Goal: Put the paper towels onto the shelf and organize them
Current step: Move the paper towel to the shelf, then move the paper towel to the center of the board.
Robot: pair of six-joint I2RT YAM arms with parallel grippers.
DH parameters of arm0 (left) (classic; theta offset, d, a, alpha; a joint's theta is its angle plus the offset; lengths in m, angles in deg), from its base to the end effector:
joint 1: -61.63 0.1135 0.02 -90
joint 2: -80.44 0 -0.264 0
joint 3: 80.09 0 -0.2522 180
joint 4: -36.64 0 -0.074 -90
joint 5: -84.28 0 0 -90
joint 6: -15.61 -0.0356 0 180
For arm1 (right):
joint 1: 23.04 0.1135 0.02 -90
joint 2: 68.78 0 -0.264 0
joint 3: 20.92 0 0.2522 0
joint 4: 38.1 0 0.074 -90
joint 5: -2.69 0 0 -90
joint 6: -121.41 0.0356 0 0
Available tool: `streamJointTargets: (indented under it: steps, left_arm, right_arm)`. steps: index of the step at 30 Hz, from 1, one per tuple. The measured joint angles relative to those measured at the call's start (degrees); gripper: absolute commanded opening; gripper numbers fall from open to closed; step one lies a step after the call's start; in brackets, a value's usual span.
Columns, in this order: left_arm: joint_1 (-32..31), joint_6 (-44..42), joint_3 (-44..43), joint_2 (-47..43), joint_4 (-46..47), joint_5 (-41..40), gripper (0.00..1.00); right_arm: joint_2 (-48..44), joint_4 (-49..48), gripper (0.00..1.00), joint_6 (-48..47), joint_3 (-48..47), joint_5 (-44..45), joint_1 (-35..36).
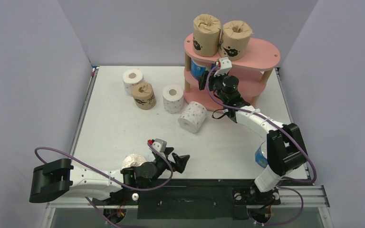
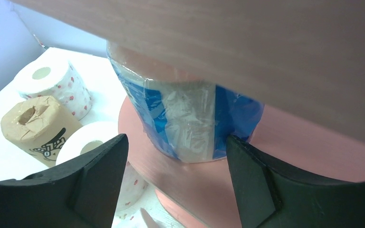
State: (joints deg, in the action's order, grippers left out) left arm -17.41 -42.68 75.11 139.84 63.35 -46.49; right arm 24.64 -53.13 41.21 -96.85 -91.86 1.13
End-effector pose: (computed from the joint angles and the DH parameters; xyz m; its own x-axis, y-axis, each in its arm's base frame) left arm 0.0596 -0.1853 0.1837 -0.3484 -0.2948 -0.8898 0.5142 0.7336 -0.4444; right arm 0.3507 0.1605 0.2965 -0.1204 0.1320 -0.9839 -0.4668 0.8672 0.1734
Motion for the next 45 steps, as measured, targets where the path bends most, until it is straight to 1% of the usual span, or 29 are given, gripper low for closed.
streamJointTargets:
  steps: [4,7,15,17,18,19,21,25,28,31,32,33,36,40,42,45]
  left_arm:
    - [0.0,0.0,0.0,-1.2,-0.6,-0.8,0.96]
    - [0.0,0.0,0.0,-2.9,-1.2,-1.6,0.96]
    - [0.0,0.0,0.0,-8.0,-4.9,-4.7,0.96]
    - [0.0,0.0,-0.6,-9.7,-8.5,-6.1,0.96]
    - [0.0,0.0,-1.0,-10.5,-10.0,-6.8,0.96]
    - [0.0,0.0,-1.6,-11.6,-12.1,-7.5,0.96]
    - [0.0,0.1,-3.3,-14.4,-16.3,-9.2,0.96]
    - [0.0,1.3,-6.7,-20.5,-24.5,-13.3,0.96]
    - [0.0,4.3,-10.1,-24.7,-33.7,-17.0,0.96]
    - [0.1,9.2,-15.3,-27.3,-45.3,-19.5,0.96]
    - [0.1,12.0,-18.1,-28.1,-51.1,-20.2,0.96]
    - [0.1,14.3,-20.0,-28.6,-54.8,-20.5,0.96]
    - [0.1,20.9,-25.7,-31.2,-67.6,-20.4,0.96]
    - [0.2,25.7,-29.7,-35.0,-79.9,-17.2,0.96]
    - [0.3,29.0,-32.9,-34.5,-87.9,-15.3,0.96]
    - [0.4,33.2,-38.9,-27.6,-98.9,-12.1,0.96]
  right_arm:
    - [-1.4,2.8,0.73,0.7,0.0,-0.5,0.1]
    - [-4.3,5.3,0.74,1.4,0.7,-1.0,0.2]
    - [-20.6,11.0,0.76,3.0,6.2,-2.0,0.7]
    - [-25.5,12.7,0.77,3.2,8.1,-1.8,1.7]
    - [-27.5,13.5,0.78,3.3,8.9,-1.8,2.2]
    - [-29.9,14.6,0.83,3.5,9.8,-1.4,3.2]
    - [-34.7,17.7,0.85,4.1,11.6,-0.1,5.7]
    - [-41.2,25.4,0.86,7.1,12.5,4.7,10.1]
    - [-45.0,30.4,0.86,13.5,14.4,8.6,11.6]
    - [-49.0,32.8,0.87,20.3,20.2,10.5,11.6]
    - [-50.4,33.9,0.87,22.5,22.7,10.6,11.6]
    - [-51.8,34.8,0.87,24.3,25.1,10.7,11.6]
    - [-54.5,36.5,0.85,28.0,30.8,10.1,11.5]
    - [-54.6,37.1,0.83,29.1,33.4,7.0,11.5]
    - [-54.4,37.3,0.82,29.0,33.4,6.1,11.5]
    - [-55.1,37.0,0.82,28.7,34.5,5.4,11.5]
